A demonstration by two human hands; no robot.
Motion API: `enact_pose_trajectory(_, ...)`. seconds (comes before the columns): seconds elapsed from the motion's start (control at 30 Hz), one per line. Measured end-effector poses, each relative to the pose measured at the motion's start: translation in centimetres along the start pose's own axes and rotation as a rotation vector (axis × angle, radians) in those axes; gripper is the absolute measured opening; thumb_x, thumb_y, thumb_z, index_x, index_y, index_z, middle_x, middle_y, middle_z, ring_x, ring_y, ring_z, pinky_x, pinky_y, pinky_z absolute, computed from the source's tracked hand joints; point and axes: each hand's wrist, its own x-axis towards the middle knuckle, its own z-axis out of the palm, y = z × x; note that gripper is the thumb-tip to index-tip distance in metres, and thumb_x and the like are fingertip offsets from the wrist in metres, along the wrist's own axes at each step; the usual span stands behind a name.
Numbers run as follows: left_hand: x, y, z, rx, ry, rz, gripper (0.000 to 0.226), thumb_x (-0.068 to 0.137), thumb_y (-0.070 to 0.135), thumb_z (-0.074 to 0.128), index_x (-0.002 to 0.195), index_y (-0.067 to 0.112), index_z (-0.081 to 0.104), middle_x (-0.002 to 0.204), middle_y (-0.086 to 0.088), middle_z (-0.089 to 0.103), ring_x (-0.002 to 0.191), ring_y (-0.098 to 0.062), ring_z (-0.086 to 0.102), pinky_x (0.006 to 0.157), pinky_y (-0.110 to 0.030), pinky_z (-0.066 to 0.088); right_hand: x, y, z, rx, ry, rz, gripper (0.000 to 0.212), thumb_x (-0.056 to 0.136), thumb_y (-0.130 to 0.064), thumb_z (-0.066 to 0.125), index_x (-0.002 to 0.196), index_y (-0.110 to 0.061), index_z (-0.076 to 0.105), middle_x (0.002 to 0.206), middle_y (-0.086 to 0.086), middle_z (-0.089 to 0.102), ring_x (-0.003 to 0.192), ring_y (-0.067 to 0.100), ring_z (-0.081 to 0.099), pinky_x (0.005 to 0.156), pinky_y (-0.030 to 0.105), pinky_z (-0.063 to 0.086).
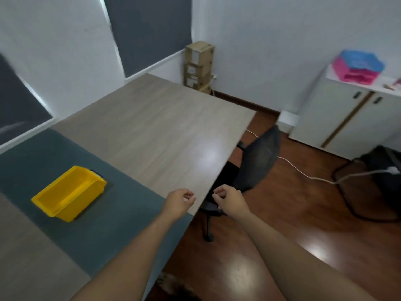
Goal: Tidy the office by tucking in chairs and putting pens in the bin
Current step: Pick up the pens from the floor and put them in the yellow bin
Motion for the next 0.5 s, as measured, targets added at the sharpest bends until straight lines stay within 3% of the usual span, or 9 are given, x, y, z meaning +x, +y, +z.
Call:
enact_pose_trajectory(0.1, -1.4, 3.8, 4.8, 0.034, -0.09, 0.05, 0.026, 0.096, 0.037, 0.076, 0.116, 0.02, 0.08, 0.104, 0.003, 0.081, 0.093, -0.017, 0.077, 0.087, -0.036, 0.063, -4.6, 5.4, -3.1, 0.029, 0.065, 0.054, 0.015, 0.101, -0.036, 0.068, 0.113, -0.026, 0.072, 0.101, -0.01, 0.078, 0.079, 0.011, 0.075, 0.063, 0.024, 0.055)
enact_pose_trajectory(0.3, -4.7, 11.8, 13.9, 0.125, -0.282, 0.184, 0.023, 0.098, 0.044, 0.073, 0.116, 0.03, 0.079, 0.104, 0.008, 0.079, 0.088, -0.013, 0.077, 0.084, -0.037, 0.064, -13.1, 17.6, -9.2, 0.122, 0.244, 0.251, 0.011, 0.096, -0.037, 0.074, 0.102, -0.027, 0.075, 0.09, -0.009, 0.075, 0.077, 0.012, 0.072, 0.067, 0.027, 0.056)
enact_pose_trajectory(0.4, -6.2, 16.3, 18.0, 0.191, -0.376, 0.282, 0.02, 0.101, 0.041, 0.071, 0.116, 0.03, 0.078, 0.104, 0.008, 0.076, 0.092, -0.016, 0.074, 0.077, -0.034, 0.06, -17.0, 23.8, -11.8, 0.19, 0.342, 0.353, 0.008, 0.094, -0.035, 0.075, 0.099, -0.029, 0.075, 0.094, -0.007, 0.077, 0.077, 0.018, 0.076, 0.078, 0.035, 0.063)
enact_pose_trajectory(0.5, -7.3, 20.7, 22.2, 0.26, -0.459, 0.394, 0.02, 0.103, 0.038, 0.068, 0.119, 0.029, 0.078, 0.104, 0.013, 0.072, 0.09, -0.009, 0.069, 0.075, -0.027, 0.057, -20.9, 30.2, -13.7, 0.276, 0.441, 0.449, 0.005, 0.091, -0.036, 0.075, 0.089, -0.033, 0.071, 0.091, -0.007, 0.076, 0.066, 0.018, 0.076, 0.071, 0.041, 0.067)
